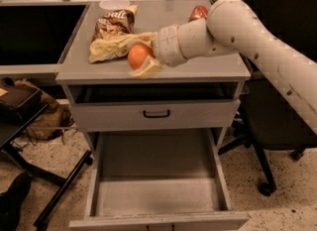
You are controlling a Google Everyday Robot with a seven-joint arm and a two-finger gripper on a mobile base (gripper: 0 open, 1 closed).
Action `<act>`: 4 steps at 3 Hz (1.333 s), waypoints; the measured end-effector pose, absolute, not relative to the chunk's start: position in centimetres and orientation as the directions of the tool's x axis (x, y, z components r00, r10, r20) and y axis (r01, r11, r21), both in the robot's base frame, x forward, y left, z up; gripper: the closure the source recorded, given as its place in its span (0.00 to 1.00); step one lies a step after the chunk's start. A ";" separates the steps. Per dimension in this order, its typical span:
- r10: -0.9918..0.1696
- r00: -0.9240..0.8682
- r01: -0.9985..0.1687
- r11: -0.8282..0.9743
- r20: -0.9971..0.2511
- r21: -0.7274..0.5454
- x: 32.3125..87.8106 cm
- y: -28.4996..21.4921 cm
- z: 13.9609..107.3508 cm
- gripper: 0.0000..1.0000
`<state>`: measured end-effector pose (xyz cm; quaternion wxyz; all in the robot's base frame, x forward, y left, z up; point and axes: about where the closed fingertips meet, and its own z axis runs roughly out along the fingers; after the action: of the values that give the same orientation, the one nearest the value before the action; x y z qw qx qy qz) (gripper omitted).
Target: Pick orange from middle drawer and place on counter
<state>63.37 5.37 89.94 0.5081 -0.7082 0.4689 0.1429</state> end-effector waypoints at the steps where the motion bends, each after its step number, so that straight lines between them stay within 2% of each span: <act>1: -0.618 0.438 -0.791 0.081 -0.653 -0.607 68.0 3.3 89.9 1.00; 2: -0.688 0.289 -0.803 0.204 -0.666 -0.560 71.0 0.6 88.1 1.00; 3: -0.688 0.140 -0.824 0.318 -0.712 -0.469 72.7 -1.4 85.9 1.00; 4: -0.677 0.108 -0.829 0.343 -0.728 -0.442 73.2 -1.5 85.7 1.00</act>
Offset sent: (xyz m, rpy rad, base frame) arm 0.1099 -0.0938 -0.0423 -0.0569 0.1580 -0.5772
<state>73.17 -1.51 85.72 0.4813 -0.5678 0.6631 0.0790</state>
